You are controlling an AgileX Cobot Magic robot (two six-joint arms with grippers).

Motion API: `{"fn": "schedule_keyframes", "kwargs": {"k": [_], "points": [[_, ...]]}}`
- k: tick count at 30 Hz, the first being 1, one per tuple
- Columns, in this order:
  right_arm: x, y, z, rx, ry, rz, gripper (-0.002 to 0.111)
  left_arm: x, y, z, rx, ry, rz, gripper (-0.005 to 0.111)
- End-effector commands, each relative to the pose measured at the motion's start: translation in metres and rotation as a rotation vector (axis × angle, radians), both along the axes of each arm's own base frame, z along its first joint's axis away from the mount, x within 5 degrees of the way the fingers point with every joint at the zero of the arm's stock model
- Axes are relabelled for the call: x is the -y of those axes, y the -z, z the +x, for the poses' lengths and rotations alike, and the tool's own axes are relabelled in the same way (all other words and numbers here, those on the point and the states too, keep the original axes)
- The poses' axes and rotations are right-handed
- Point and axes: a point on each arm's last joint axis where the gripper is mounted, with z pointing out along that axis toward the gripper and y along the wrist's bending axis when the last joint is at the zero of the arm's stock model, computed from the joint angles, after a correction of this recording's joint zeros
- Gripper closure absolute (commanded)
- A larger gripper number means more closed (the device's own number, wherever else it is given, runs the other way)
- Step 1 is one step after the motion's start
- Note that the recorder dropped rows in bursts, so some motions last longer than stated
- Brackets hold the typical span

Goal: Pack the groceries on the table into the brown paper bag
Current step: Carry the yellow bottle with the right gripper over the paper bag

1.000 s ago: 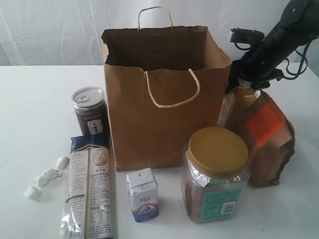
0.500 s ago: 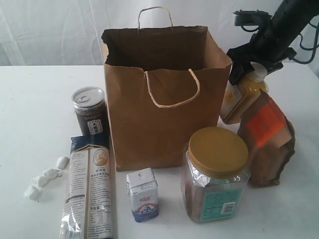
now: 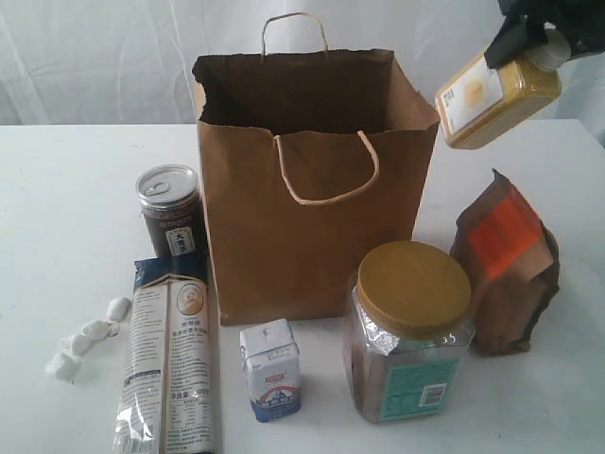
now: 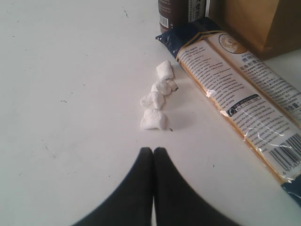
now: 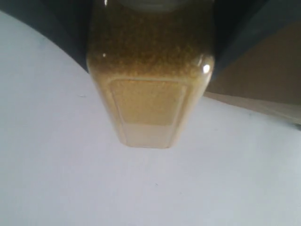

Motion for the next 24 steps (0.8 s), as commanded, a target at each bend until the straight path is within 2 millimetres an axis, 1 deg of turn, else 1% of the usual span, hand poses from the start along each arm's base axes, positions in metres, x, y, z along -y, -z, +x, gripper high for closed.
{"fn": "schedule_keyframes", "kwargs": {"k": [1,5,9,13,16,19,24], "points": [[-0.003,-0.047,-0.019,0.161,-0.031,0.118,0.108,0.001,0.003,-0.002,-0.029,0.011,0.001,0.107],[-0.004,-0.060,-0.024,0.203,-0.039,0.125,0.108,0.001,0.003,-0.002,-0.029,0.011,0.001,0.107],[-0.007,-0.073,-0.026,0.244,-0.052,0.169,0.108,0.001,0.003,-0.002,-0.029,0.011,0.001,0.107],[-0.011,-0.094,-0.029,0.318,-0.090,0.328,0.108,0.001,0.003,-0.002,-0.029,0.011,0.001,0.107],[-0.010,-0.105,-0.032,0.346,-0.103,0.475,0.108,0.001,0.003,-0.002,-0.029,0.011,0.001,0.107],[-0.012,-0.112,-0.034,0.361,-0.120,0.572,0.108,0.001,0.003,-0.002,-0.029,0.011,0.001,0.107],[-0.016,-0.120,-0.036,0.375,-0.144,0.675,0.108,0.001,0.003,-0.002,-0.029,0.011,0.001,0.107]]}}
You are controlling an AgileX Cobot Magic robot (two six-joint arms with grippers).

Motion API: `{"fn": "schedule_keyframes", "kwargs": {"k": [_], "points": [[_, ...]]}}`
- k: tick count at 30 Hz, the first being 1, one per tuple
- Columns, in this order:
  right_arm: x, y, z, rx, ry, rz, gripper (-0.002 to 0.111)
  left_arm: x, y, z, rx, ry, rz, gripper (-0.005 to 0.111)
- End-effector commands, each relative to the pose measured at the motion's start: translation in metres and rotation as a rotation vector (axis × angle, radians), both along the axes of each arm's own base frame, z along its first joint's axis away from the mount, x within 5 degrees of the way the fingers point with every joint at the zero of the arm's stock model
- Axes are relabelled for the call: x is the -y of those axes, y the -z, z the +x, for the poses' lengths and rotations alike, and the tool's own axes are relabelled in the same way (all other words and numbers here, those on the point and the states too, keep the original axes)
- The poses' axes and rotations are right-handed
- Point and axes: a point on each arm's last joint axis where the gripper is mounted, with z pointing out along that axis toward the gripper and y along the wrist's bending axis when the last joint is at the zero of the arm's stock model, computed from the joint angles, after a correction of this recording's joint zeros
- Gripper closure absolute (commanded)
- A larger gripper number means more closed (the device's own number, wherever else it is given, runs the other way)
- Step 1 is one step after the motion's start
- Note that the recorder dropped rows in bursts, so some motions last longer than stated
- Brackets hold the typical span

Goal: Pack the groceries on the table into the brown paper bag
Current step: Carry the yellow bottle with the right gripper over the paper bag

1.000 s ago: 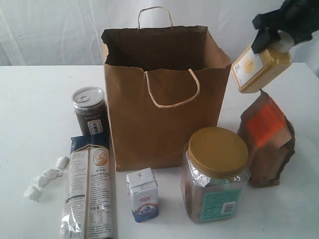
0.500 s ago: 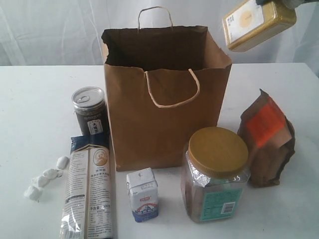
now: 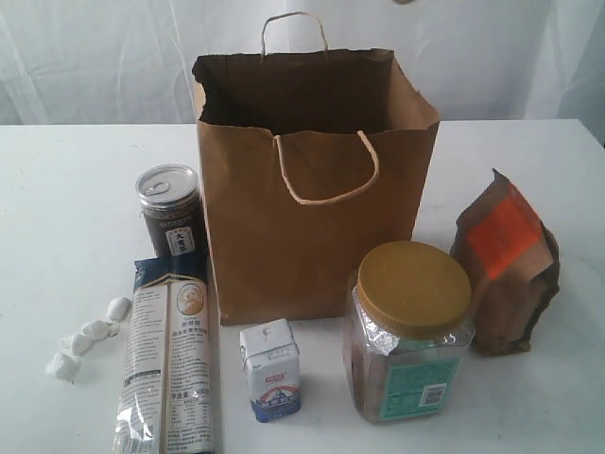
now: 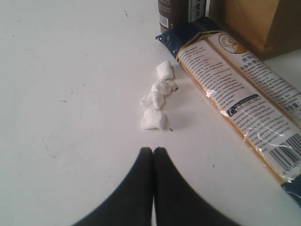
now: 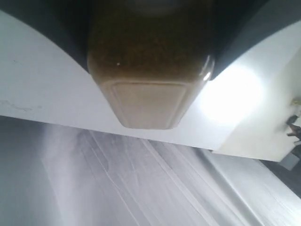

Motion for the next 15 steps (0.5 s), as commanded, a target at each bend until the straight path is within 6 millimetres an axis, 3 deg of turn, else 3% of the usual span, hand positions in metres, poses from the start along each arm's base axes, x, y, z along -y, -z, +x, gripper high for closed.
{"fn": "schedule_keyframes", "kwargs": {"k": [1,7,15], "points": [[-0.002,-0.029,-0.010,0.095,-0.022,0.174,0.108,0.001,0.003,-0.002,-0.027,0.011,0.001,0.107],[-0.011,-0.046,-0.016,0.122,-0.103,0.377,0.108,0.001,0.003,-0.002,-0.027,0.011,0.001,0.107],[-0.044,-0.049,-0.021,0.108,-0.193,0.400,0.108,0.001,0.003,-0.002,-0.027,0.011,0.001,0.107]]}}
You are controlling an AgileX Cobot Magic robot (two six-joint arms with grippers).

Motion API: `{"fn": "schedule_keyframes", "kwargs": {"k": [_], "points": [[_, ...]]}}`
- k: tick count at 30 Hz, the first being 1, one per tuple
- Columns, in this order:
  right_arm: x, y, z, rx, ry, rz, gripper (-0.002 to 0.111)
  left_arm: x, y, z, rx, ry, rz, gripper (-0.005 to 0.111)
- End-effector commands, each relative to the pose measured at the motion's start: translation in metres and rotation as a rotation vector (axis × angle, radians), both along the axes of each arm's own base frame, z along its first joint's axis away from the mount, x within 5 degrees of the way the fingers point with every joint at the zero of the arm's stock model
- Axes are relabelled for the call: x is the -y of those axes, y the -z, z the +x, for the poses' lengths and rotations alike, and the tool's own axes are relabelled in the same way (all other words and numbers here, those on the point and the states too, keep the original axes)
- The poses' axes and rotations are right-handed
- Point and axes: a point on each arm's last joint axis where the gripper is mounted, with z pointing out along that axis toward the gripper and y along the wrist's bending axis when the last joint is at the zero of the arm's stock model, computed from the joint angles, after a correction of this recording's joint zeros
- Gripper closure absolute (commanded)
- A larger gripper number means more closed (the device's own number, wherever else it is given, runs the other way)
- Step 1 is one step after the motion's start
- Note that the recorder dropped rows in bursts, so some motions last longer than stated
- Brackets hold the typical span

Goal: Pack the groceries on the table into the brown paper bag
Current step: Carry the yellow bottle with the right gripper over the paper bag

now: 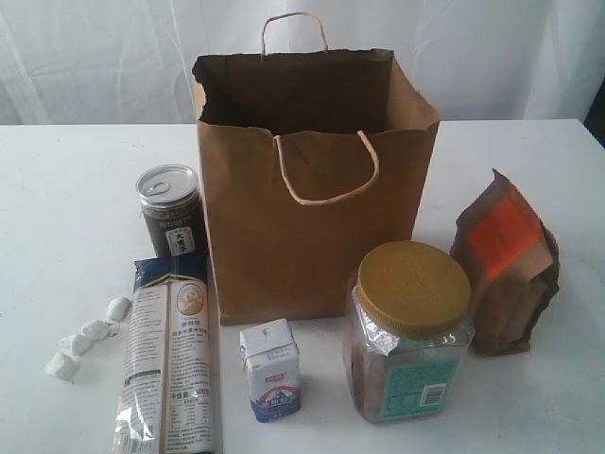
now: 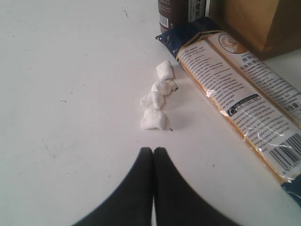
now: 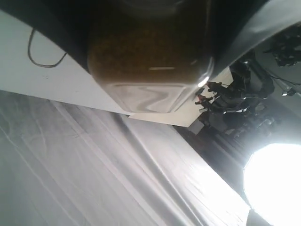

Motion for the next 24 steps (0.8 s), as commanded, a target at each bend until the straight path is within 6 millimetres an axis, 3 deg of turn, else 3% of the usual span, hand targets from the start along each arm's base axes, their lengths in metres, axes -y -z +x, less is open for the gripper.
{"fn": "schedule_keyframes", "kwargs": {"k": [1,11,14,19,24], "points": [[-0.023,-0.021,-0.013,0.053,-0.059,0.096,0.108,0.001,0.003,-0.002,-0.027,0.011,0.001,0.107],[-0.072,-0.021,-0.024,0.062,-0.189,0.086,0.108,0.001,0.003,-0.002,-0.027,0.011,0.001,0.107],[-0.084,-0.013,-0.025,0.085,-0.192,-0.014,0.108,0.001,0.003,-0.002,-0.027,0.011,0.001,0.107],[-0.088,0.009,-0.020,0.178,-0.141,-0.322,0.108,0.001,0.003,-0.002,-0.027,0.011,0.001,0.107],[-0.086,0.014,-0.017,0.181,-0.122,-0.390,0.108,0.001,0.003,-0.002,-0.027,0.011,0.001,0.107]]}}
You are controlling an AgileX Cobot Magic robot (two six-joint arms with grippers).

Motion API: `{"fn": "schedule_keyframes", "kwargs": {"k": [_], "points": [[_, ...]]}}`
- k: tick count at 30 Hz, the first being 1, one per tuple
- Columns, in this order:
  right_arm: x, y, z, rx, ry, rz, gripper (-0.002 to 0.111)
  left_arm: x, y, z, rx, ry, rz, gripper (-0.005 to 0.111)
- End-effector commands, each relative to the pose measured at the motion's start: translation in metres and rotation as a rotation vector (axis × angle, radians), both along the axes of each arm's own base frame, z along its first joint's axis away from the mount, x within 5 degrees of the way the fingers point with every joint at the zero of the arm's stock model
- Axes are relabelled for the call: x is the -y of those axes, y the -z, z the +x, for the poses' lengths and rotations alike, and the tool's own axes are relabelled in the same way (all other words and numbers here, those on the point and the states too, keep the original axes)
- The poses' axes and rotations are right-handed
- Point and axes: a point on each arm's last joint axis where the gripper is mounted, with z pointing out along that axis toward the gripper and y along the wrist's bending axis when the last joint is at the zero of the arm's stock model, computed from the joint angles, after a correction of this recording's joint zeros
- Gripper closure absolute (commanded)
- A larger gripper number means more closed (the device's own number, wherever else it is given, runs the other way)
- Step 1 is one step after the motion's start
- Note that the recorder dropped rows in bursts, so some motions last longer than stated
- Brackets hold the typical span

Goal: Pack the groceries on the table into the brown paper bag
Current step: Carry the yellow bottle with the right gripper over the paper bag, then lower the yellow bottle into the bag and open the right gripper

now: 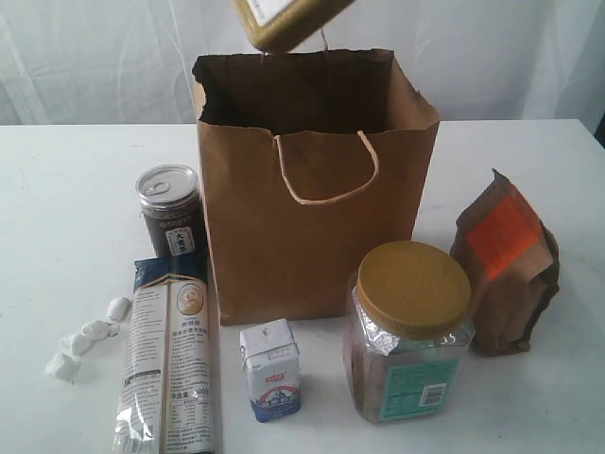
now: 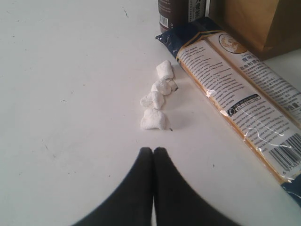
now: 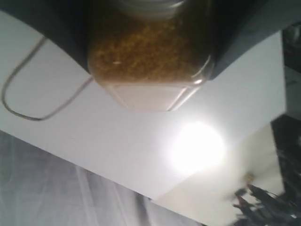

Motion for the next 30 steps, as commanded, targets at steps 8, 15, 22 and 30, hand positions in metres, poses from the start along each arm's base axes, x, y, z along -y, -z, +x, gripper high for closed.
{"fn": "schedule_keyframes", "kwargs": {"k": [8,15,22,30], "points": [[-0.012,0.001,-0.005,0.041,-0.021,-0.001,0.108,0.001,0.003,-0.002,-0.027,0.011,0.001,0.107],[-0.016,0.022,-0.003,0.007,-0.014,-0.114,0.108,0.001,0.003,-0.002,-0.027,0.011,0.001,0.107],[-0.013,0.026,-0.001,0.019,0.002,-0.176,0.104,0.001,0.003,-0.002,-0.027,0.011,0.001,0.107],[-0.012,0.028,0.000,0.023,0.009,-0.200,0.067,0.001,0.003,-0.002,-0.027,0.011,0.001,0.107]]}}
